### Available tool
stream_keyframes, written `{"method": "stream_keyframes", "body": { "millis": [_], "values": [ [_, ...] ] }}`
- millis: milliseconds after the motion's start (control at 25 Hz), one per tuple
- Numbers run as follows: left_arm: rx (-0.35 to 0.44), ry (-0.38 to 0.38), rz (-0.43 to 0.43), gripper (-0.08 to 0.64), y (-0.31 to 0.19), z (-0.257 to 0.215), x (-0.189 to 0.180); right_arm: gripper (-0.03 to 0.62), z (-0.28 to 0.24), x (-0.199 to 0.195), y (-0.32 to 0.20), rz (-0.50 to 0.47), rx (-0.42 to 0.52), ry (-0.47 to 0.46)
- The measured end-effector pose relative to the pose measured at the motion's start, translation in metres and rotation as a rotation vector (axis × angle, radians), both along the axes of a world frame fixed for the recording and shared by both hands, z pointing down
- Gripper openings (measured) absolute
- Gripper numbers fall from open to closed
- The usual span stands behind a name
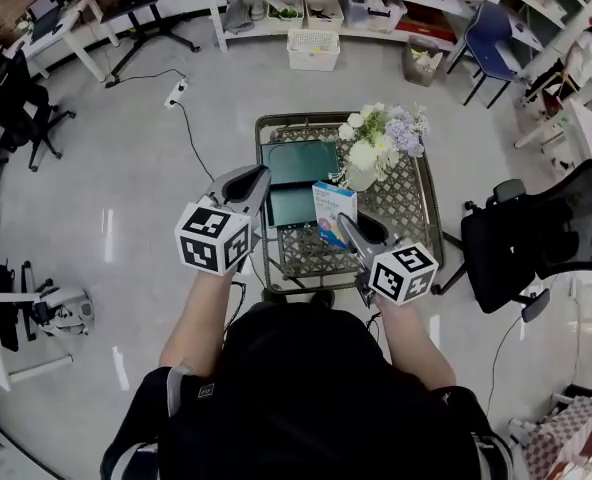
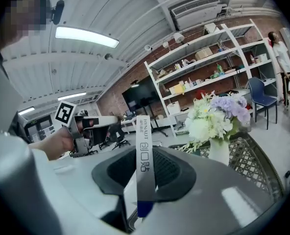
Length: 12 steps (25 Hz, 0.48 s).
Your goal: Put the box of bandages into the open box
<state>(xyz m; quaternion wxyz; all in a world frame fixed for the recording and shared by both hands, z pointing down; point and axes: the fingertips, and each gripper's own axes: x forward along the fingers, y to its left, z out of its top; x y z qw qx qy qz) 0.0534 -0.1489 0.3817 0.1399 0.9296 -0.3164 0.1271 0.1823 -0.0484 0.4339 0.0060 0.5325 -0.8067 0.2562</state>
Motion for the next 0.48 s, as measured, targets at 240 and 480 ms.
{"method": "stream_keyframes", "body": {
  "millis": [240, 480],
  "values": [
    [-0.067, 0.02, -0.028, 0.02, -0.005, 0.031, -0.041, 0.103, 0.024, -0.028, -0.008, -0.01, -0.077, 0.051],
    [-0.134, 0.019, -0.019, 0.02, -0.001, 0.059, -0.047, 0.103, 0.058, -0.035, -0.019, -0.038, -0.167, 0.104]
  ]
}}
